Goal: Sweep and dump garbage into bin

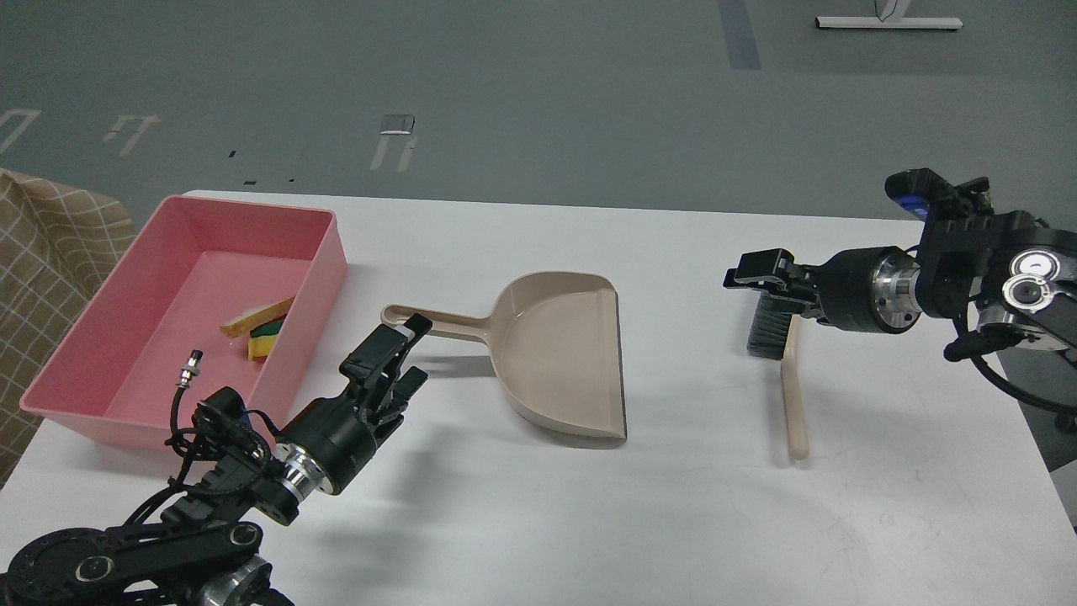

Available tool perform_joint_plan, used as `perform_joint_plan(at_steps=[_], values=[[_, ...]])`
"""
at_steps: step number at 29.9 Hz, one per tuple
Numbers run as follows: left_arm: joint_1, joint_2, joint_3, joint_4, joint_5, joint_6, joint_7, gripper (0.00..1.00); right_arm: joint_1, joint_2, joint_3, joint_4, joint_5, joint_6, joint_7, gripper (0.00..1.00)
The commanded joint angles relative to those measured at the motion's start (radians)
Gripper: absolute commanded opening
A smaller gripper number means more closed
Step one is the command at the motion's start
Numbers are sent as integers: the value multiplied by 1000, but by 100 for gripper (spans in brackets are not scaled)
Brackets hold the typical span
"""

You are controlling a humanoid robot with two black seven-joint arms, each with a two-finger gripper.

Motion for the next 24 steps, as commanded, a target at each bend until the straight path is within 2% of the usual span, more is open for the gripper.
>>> perform_joint_plan(at_steps=[1, 2, 4, 7, 10, 16, 20, 24], values=[[-7, 21, 0, -25, 0, 0, 0, 97, 17, 0, 50, 8, 2, 0, 2, 77], [-9, 29, 0, -32, 0, 0, 0, 97, 19, 1, 56, 11, 2, 0, 2, 78], [-27, 55, 0, -50, 0, 0, 0, 97, 17, 1, 92, 10, 2, 0, 3, 87], [-87, 83, 1, -52, -2, 0, 0, 97, 14, 29, 158, 2, 2, 0, 5, 93], [-151, 115, 0, -52, -5, 0, 0, 97, 16, 66, 214, -5, 0, 0, 5, 94], [-365, 148, 1, -36, -17, 0, 0, 97, 3, 112, 364, -25, 0, 0, 6, 96], [-533, 155, 12, 26, -89, 0, 0, 97, -10, 159, 471, -53, 2, 0, 6, 96], [-642, 145, 41, 102, -133, 0, 0, 97, -50, 161, 582, -55, 2, 0, 8, 96]])
